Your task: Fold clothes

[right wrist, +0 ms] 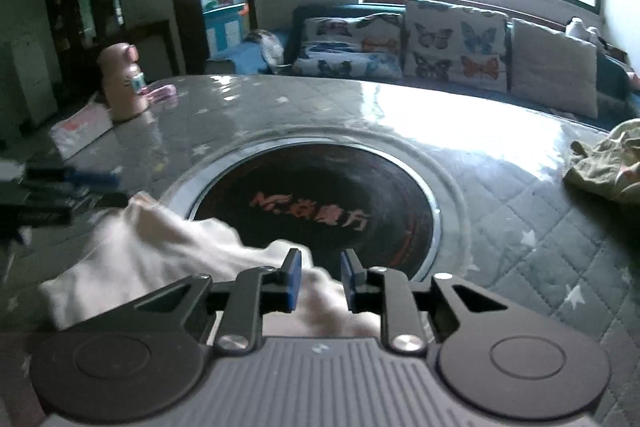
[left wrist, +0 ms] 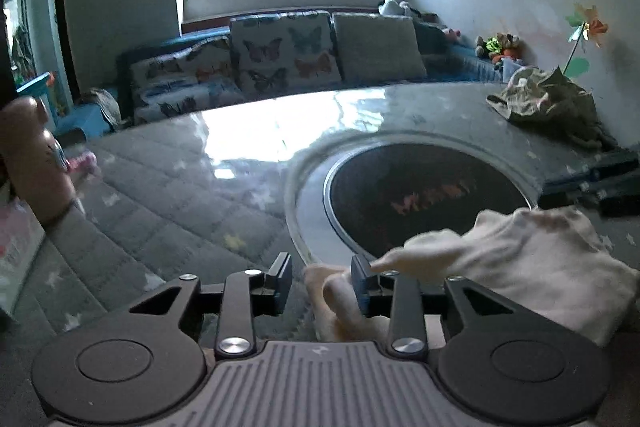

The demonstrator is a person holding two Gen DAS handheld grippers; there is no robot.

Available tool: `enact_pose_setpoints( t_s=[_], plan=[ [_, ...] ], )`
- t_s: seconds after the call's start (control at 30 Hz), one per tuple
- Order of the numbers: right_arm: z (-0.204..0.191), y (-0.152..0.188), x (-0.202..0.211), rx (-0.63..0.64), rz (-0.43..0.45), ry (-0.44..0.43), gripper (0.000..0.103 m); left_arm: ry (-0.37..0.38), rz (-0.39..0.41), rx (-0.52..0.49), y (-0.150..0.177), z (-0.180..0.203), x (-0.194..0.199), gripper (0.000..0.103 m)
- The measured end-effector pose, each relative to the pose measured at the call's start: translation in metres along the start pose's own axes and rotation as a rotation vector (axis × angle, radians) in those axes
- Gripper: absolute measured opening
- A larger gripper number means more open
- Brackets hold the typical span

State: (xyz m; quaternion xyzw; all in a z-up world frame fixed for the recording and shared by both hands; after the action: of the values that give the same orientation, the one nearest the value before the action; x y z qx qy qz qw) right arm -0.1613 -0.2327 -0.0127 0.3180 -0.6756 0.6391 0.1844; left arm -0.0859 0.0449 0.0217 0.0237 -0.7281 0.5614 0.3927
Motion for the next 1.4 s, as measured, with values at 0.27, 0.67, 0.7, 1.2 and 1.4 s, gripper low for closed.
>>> enact_pose_setpoints(
  t_s=[0.27, 0.67, 0.7, 1.2, 1.4],
  plan=[
    [0.003, 0.02, -0.009, -0.031, -0.056, 0.0, 0.021, 0.185, -0.01, -0.043, -0.011, 0.045, -0.001, 0.035],
    [0.015, 0.021, -0.003, -0.046, -0.049, 0.009, 0.021, 0.161, -0.086, 0.018, 0.004, 0.038, -0.045, 0.032],
    [0.015, 0.023, -0.004, -0.039, -0.06, 0.009, 0.02, 0.16, -0.082, 0.018, 0.005, 0.038, -0.045, 0.032],
    [0.01, 0.033, 0.011, -0.042, -0.067, 0.093, 0.02, 0.203, -0.073, 0.081, 0.008, 0.029, -0.044, 0.032],
    [0.016, 0.034, 0.014, -0.089, -0.032, 0.13, 0.02, 0.194, -0.063, 0.06, 0.01, 0.032, -0.042, 0.032]
  ],
)
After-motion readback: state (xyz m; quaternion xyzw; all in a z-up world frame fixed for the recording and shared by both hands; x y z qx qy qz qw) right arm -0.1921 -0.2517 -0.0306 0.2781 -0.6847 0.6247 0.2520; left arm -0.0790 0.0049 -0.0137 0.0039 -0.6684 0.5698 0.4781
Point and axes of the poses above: each gripper's, at about its wrist camera, not at the fingertips, and x roughly against the way its jaws point, z to its right, y to its underside, the point moved 4 cm from there along -x, roughly the way its jaws point, and after that the axes turned 3 degrees about -x, right-handed, at the moved point
